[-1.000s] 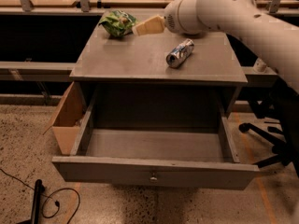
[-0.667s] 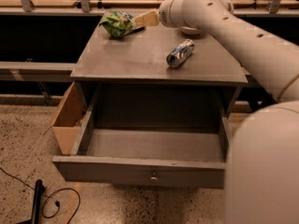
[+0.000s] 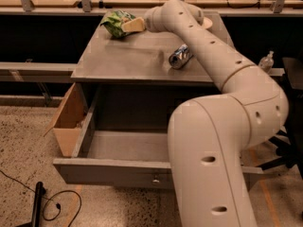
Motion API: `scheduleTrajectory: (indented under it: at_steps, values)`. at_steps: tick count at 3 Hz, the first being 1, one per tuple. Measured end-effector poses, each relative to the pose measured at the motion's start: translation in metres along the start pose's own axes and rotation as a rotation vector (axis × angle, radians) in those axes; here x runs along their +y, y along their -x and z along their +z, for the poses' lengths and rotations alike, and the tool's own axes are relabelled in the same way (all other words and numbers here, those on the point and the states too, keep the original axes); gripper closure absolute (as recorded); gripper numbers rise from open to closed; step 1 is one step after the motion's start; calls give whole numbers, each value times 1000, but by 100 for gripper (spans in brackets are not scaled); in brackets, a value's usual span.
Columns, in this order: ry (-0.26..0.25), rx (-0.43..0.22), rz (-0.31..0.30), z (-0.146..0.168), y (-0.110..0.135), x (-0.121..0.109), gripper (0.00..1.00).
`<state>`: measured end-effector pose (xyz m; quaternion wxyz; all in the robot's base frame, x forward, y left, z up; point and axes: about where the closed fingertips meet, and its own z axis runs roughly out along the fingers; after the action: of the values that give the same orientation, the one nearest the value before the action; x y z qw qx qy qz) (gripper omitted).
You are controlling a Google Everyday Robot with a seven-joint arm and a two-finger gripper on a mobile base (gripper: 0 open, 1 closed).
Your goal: Place green rice chip bag into top drawer
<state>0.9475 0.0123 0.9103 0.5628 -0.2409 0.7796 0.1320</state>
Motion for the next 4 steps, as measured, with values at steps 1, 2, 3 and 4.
scheduleTrajectory:
  at_steps: [1,2,3,4]
  values:
    - [-8,-39,-19,26,24,5,0]
    - [-6,-69,-59,45,42,21,0]
    - [14,-58,-80,63,40,39,0]
    - [43,-32,-82,79,29,57,0]
